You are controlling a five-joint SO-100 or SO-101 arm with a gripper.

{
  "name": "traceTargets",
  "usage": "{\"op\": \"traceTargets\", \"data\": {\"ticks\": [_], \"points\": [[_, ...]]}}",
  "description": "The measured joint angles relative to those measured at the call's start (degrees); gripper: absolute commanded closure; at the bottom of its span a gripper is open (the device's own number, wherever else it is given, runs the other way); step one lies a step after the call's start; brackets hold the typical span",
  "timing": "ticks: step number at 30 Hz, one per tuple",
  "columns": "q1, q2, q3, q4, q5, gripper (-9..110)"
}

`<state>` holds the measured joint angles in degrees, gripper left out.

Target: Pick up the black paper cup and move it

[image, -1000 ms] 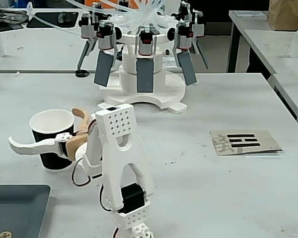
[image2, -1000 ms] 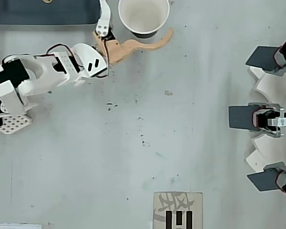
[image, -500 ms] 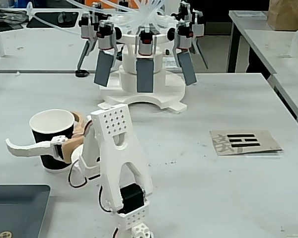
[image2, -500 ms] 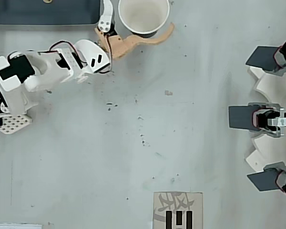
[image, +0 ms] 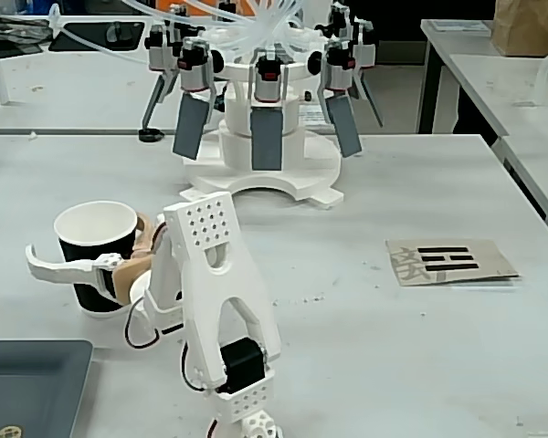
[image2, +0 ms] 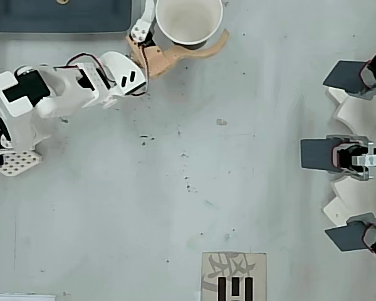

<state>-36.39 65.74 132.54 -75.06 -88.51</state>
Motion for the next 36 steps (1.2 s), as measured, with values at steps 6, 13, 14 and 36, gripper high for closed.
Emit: {"op": "traceTargets", "data": {"ticks": [6,13,14,36], "points": [[0.00,0.00,-0.09,0.00,0.00,75],[0.00,-1.14,-0.18,0.00,0.00,85],[0.00,-1.14,-0.53,0.00,0.00,86],[0.00,-1.05,-0.70,-3.60,0.35,90]]}}
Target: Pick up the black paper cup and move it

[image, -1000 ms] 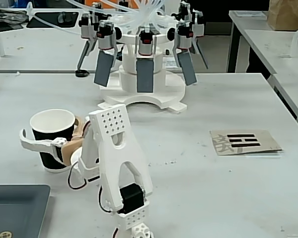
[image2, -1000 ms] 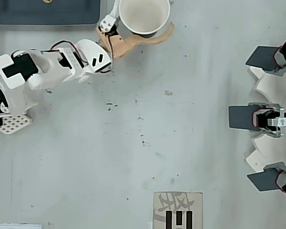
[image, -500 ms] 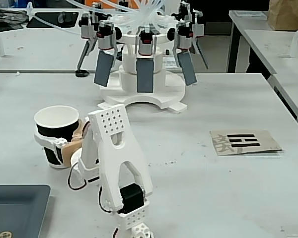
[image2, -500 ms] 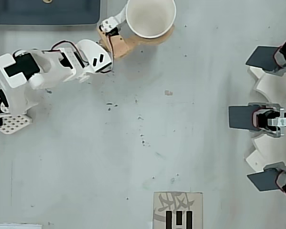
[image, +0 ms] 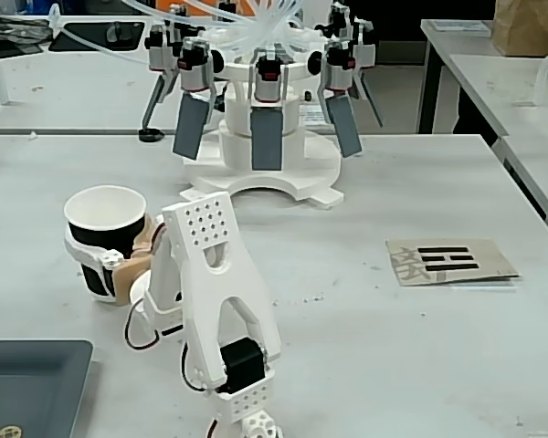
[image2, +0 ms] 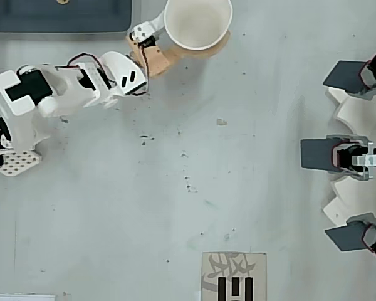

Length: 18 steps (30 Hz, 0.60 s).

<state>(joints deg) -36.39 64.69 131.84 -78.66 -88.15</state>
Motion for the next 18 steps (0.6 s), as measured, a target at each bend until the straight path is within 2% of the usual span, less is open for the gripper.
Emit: {"op": "traceTargets", "data": {"ticks": [7,18], "points": [[0.00,0.70,0.79,-1.67,0.09,90],[0.97,12.83,11.34,-1.76,0.09,91]]}}
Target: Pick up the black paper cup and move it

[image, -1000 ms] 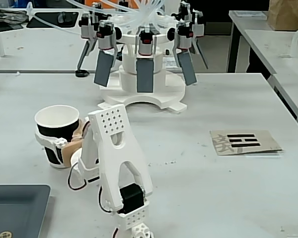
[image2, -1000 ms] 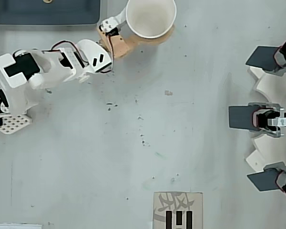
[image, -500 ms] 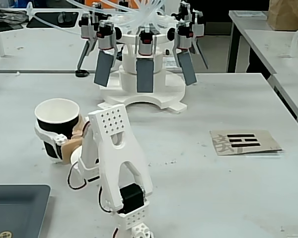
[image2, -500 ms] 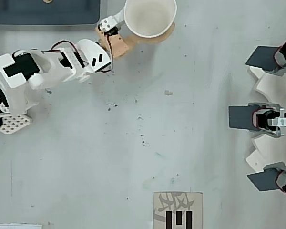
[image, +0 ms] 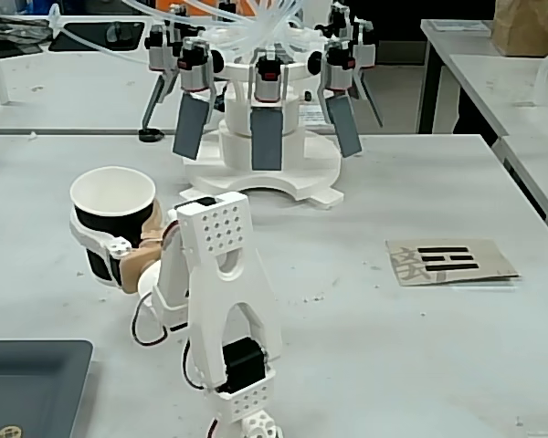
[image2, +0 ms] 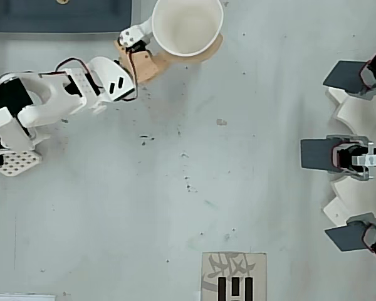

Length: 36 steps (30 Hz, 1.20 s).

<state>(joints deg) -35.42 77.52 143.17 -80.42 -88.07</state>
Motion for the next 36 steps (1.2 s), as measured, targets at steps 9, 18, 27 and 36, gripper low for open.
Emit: {"op": "traceTargets", "data": {"ticks": [9,18,27,36], "points": [[0.18,8.09,7.38,0.00,0.00,91],[3.25,16.00,14.15,0.00,0.00,91],[8.17,24.26,21.27,0.18,0.00,90],[13.54,27.77,24.26,0.70,0.00,90]]}}
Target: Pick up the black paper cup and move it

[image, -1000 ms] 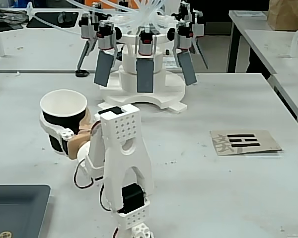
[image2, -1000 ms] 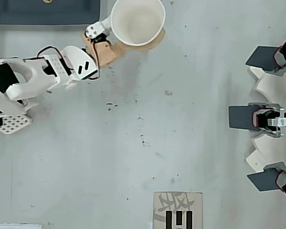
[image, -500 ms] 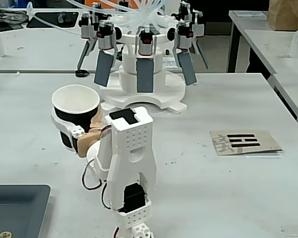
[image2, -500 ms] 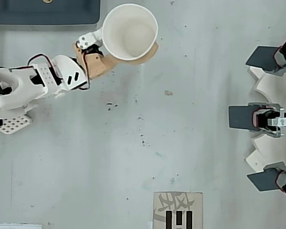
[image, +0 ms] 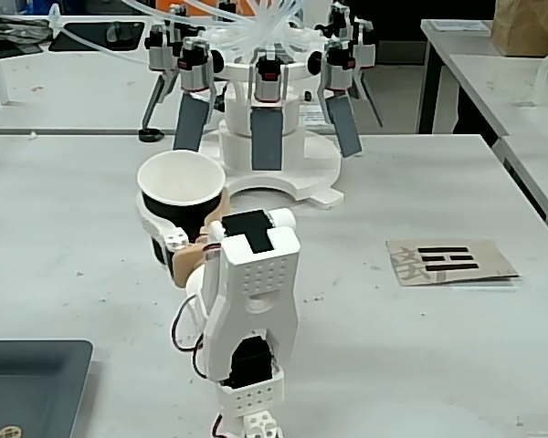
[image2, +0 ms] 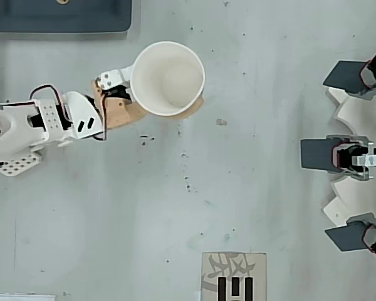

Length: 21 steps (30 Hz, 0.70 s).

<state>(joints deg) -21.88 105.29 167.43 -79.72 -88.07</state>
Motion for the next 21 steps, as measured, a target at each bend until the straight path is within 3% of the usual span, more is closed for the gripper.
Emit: {"op": "traceTargets", "data": {"ticks": [21], "points": [[15.47,-2.55,-2.81,6.15,0.00,89]]}}
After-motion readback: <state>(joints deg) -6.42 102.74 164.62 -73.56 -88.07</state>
